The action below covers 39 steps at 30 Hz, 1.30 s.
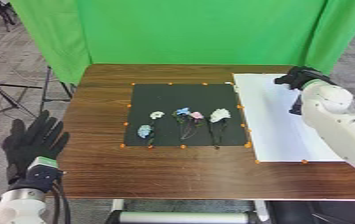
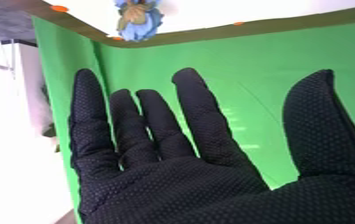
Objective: Arrange flowers
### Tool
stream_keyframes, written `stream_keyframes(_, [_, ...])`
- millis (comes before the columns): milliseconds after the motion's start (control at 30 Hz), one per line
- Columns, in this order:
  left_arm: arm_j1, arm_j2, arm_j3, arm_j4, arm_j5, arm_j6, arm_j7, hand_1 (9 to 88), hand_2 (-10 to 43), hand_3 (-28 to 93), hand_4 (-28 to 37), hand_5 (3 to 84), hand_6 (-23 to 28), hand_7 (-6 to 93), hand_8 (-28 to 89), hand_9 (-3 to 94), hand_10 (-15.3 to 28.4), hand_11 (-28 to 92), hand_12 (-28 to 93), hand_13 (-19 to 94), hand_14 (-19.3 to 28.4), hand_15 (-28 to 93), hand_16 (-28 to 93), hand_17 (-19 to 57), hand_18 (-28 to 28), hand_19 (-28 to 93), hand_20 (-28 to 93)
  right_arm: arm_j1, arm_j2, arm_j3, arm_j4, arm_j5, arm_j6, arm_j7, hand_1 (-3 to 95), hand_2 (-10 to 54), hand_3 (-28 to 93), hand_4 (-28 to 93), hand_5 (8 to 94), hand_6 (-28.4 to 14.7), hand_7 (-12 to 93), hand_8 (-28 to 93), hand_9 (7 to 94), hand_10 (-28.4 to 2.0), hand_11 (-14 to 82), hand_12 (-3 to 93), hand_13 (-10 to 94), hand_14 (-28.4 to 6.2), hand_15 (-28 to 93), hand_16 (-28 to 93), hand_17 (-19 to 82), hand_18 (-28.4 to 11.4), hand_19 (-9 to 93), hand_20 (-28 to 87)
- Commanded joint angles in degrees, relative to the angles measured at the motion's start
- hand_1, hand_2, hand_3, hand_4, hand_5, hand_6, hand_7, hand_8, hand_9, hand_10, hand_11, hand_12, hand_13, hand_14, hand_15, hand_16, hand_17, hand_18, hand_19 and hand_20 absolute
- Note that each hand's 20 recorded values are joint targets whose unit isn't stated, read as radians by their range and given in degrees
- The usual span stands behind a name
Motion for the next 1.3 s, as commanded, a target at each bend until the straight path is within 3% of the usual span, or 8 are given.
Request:
stream_keyframes(33, [-0.8, 0.44, 0.72, 0.44, 0.06, -0.92, -0.10, 24.1, 8.0, 72, -28.3, 30.8, 6.7, 17.4, -11, 22.4, 12.6, 20, 10, 10, 11.5, 28, -7, -6.6, 11.0, 24, 8, 3.8, -0.6, 0.8, 3.8, 4.2, -7.7, -1.9, 2.9, 18.5, 71, -28, 32.0, -8.5, 10, -10, 23.0, -15.4, 7.3, 6.0, 12, -13.0, 25, -3, 10, -18.0, 51, 22])
stream_keyframes(233, [-1.4, 0.66, 0.87, 0.62, 0.36, -1.42, -0.69, 24.1, 8.0, 71, -28.3, 30.7, 6.8, 17.4, -11, 22.3, 12.7, 20, 10, 10, 11.6, 28, -7, -6.6, 11.0, 24, 8, 3.8, -1.1, 2.1, 5.9, 7.1, -11.8, -3.5, 0.1, 19.9, 71, -28, 30.2, -11.6, 7, -9, 21.7, -14.4, 7.6, 5.6, 11, -12.9, 24, -3, 10, -17.8, 50, 23])
stream_keyframes(333, [-1.6, 0.50, 0.82, 0.62, 0.43, -1.13, -1.06, 24.1, 8.1, 72, -28.3, 30.7, 6.8, 17.4, -11, 22.2, 12.6, 20, 10, 10, 11.6, 28, -7, -6.7, 11.1, 24, 8, 2.5, -0.6, 2.1, 5.1, 7.2, -8.9, -4.2, 0.1, 20.0, 71, -28, 30.3, -11.8, 6, -9, 22.3, -14.2, 8.2, 5.8, 11, -12.8, 24, -3, 10, -17.8, 50, 23])
stream_keyframes(700, [-1.3, 0.65, 0.76, 0.52, -0.37, -0.72, -0.92, 23.7, 8.5, 71, -28.3, 30.8, 6.8, 17.5, -11, 22.2, 12.7, 20, 10, 10, 11.6, 28, -7, -6.7, 11.1, 24, 8, 1.3, 0.2, 2.1, 3.6, 7.7, -8.9, -1.8, 5.3, 21.2, 73, -28, 46.1, -9.9, 14, -12, 44.6, -16.4, 13.3, 10.8, 33, -14.0, 36, 5, 18, -19.1, 60, 27])
stream_keyframes(833, [-1.3, 0.63, 0.73, 0.53, -0.18, -1.38, -0.77, 23.7, 8.6, 71, -28.3, 30.9, 6.7, 17.7, -11, 22.5, 12.8, 20, 10, 11, 11.6, 28, -7, -6.7, 11.1, 24, 8, 0.9, 0.5, 2.7, 2.8, 6.0, -13.5, -2.0, 13.5, 15.3, 77, -28, 47.5, -8.3, 16, -12, 46.3, -15.8, 13.7, 11.5, 37, -13.9, 39, 7, 20, -19.7, 64, 28])
stream_keyframes(967, [-0.9, 0.56, 0.69, 0.55, -0.35, -1.41, -0.44, 23.7, 8.6, 71, -28.3, 31.4, 6.9, 17.6, -11, 22.7, 12.8, 21, 10, 11, 11.8, 29, -7, -6.7, 11.1, 24, 8, 0.1, 0.6, 3.6, 2.2, 2.2, -18.2, -4.1, 31.4, 1.6, 86, -27, 48.8, -6.1, 21, -15, 47.0, -14.3, 14.4, 11.5, 41, -12.2, 40, 8, 23, -19.1, 67, 28])
stream_keyframes(1200, [-0.6, 0.58, 0.53, 0.42, -0.33, -1.39, -0.14, 23.7, 8.7, 71, -28.3, 31.9, 7.0, 17.7, -11, 23.1, 12.9, 21, 10, 11, 12.0, 29, -7, -6.6, 11.2, 24, 8, -2.0, 0.7, 3.3, 1.7, -2.5, -16.1, -4.9, 50.9, -9.4, 85, -28, 52.0, -2.2, 26, -18, 52.3, -11.6, 16.4, 11.7, 49, -8.4, 39, 9, 28, -15.7, 68, 26])
stream_keyframes(1300, [-0.7, 0.54, 0.60, 0.41, -0.34, -1.30, -0.16, 23.7, 8.7, 71, -28.3, 32.0, 7.0, 17.7, -11, 23.2, 12.9, 21, 10, 11, 12.0, 29, -7, -6.5, 11.2, 24, 8, -3.3, 0.5, 3.4, 1.6, -2.9, -14.4, -4.8, 60.4, -9.5, 76, -28, 55.5, 0.0, 26, -18, 56.7, -9.5, 16.8, 14.0, 54, -4.5, 33, 22, 31, -12.4, 70, 23])
